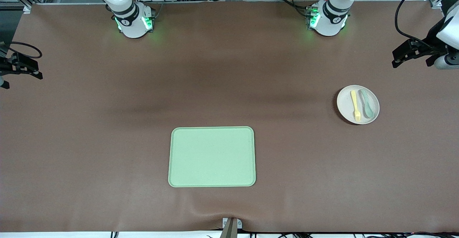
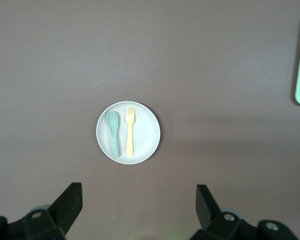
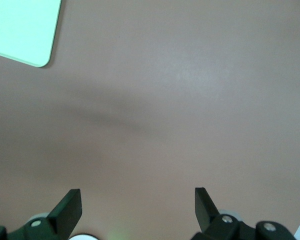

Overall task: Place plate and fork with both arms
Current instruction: 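Reach the left gripper to the rim of the white plate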

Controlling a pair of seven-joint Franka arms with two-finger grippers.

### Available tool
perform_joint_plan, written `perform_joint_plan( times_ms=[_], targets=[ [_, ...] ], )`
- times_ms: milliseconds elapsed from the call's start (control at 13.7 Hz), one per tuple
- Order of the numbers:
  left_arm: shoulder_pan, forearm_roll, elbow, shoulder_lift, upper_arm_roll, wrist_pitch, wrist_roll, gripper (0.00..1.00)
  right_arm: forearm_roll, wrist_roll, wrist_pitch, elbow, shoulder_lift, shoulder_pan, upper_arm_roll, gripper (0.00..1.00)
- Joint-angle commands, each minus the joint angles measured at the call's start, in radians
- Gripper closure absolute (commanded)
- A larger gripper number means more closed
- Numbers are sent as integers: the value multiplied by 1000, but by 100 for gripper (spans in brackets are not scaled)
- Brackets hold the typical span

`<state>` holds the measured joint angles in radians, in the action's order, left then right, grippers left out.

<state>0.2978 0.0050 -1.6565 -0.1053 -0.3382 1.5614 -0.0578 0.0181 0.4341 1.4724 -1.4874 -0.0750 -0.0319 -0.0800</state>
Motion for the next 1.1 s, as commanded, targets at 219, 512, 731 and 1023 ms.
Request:
perform_joint_plan(
  times_ms=[219,512,731,1023],
  targets=[
    [14,-11,35,45,-1,-35,39,0,-115,-416,-35,-72,81,-8,3,0],
    [95,-19,-55,110,-1,32,41,0,-107,-423,0,-116,116,-3,14,0],
    [167,-19,-219,122,-1,214,42,0,-102,-428,3,-113,115,1,19,0],
    [273,-33,-420,209,-1,513,107,0,-102,-483,-3,-111,115,29,22,0]
  ],
)
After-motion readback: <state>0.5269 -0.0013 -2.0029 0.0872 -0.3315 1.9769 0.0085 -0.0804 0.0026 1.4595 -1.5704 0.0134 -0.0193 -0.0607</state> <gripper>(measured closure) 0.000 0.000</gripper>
